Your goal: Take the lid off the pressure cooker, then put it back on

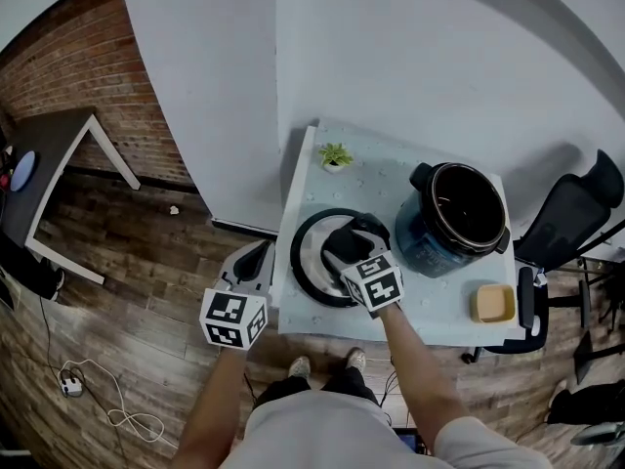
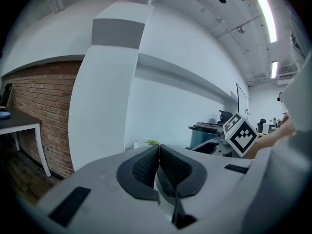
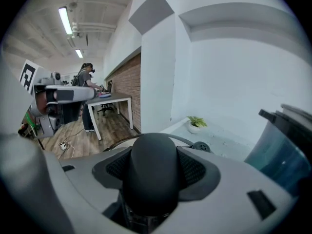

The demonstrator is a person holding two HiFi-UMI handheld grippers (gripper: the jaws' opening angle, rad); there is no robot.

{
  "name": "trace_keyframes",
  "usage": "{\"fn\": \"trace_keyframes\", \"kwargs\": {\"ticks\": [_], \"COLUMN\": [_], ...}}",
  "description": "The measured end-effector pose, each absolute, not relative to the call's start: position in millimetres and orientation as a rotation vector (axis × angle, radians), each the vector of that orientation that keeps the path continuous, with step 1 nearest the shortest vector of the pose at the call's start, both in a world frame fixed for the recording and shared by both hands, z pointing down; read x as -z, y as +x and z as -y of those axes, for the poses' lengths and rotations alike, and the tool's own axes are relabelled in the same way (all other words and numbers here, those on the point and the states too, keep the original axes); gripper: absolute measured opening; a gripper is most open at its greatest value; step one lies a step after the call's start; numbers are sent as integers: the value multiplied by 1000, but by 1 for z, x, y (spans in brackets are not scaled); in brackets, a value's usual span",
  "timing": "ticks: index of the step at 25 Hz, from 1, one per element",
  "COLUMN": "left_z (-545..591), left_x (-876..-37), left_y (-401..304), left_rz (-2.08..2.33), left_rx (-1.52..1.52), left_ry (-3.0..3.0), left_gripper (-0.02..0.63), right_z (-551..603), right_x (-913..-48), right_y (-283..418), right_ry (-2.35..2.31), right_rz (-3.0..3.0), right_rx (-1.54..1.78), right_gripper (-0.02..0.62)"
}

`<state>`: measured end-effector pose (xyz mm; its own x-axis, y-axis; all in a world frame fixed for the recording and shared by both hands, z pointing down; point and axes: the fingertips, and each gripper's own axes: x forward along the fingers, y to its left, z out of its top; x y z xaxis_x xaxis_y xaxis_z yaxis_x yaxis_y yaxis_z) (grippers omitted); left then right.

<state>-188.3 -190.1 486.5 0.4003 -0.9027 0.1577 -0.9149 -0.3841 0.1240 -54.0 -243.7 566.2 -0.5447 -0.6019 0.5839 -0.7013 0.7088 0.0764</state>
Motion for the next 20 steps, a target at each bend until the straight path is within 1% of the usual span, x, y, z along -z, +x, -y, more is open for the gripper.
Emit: {"fn": "trace_keyframes", "kwargs": {"ticks": [12, 16, 20], "left_z": [222, 232, 243], "left_x": [-405, -383, -373], "left_y": [-182, -169, -145], "left_rz": [1611, 1571, 1522], "left_rx": [-3, 1, 22], "left_ry": [2582, 2647, 2699], "left_gripper": [14, 14, 14], "right_z": [271, 280, 289], "right_x": [-419, -387, -365], "right_y": [-45, -29, 2], "right_ry": [1103, 1152, 1230], "right_rz": [2391, 2381, 2354], "right_rx": [-71, -54, -41], "right_gripper": [273, 275, 275]}}
